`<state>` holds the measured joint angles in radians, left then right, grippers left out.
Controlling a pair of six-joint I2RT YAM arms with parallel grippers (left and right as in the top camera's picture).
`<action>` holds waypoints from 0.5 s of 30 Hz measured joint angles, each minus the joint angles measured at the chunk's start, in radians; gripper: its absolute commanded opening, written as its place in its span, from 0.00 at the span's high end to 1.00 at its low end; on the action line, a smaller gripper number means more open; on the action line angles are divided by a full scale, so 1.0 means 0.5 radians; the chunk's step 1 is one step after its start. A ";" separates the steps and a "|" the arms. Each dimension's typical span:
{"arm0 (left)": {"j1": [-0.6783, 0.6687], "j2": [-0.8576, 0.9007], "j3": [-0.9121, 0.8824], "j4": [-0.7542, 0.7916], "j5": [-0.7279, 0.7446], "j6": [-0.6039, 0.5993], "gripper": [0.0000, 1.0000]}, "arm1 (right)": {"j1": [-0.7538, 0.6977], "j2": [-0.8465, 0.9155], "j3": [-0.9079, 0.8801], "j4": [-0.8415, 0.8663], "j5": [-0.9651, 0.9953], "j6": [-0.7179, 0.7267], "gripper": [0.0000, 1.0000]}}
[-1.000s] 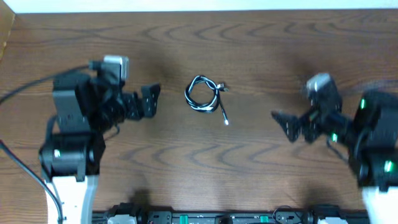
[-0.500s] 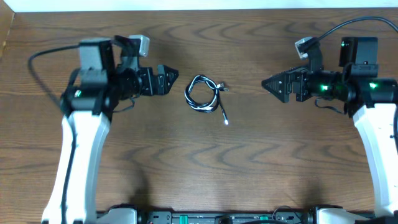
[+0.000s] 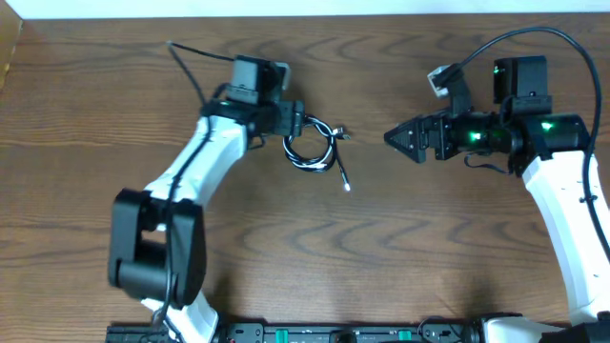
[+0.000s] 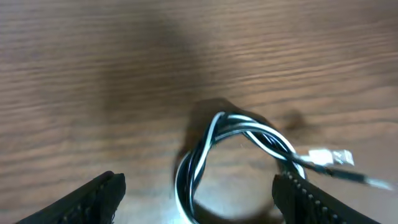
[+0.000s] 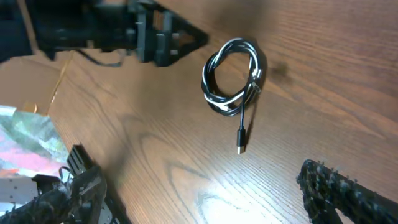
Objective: Untangle cables
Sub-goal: 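Raise both arms and move grippers toward the cable coil, then grasp the left side of the black-white cable coil with left gripper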
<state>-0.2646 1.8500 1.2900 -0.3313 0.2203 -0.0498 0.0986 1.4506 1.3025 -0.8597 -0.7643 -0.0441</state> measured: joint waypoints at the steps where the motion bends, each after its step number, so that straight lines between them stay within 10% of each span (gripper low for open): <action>1: -0.024 0.036 0.000 0.031 -0.044 0.001 0.20 | 0.018 0.000 0.000 0.000 0.021 0.001 0.01; 10: -0.094 0.330 0.000 0.259 -0.356 0.014 0.56 | 0.047 0.000 0.000 -0.002 0.161 0.010 0.10; 15: -0.104 0.338 0.000 0.262 -0.392 0.010 0.59 | 0.047 0.000 0.000 -0.002 0.178 0.012 0.06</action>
<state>-0.3164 2.0190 1.2900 -0.2005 0.0242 -0.0448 0.1223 1.4506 1.3025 -0.8604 -0.6754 -0.0380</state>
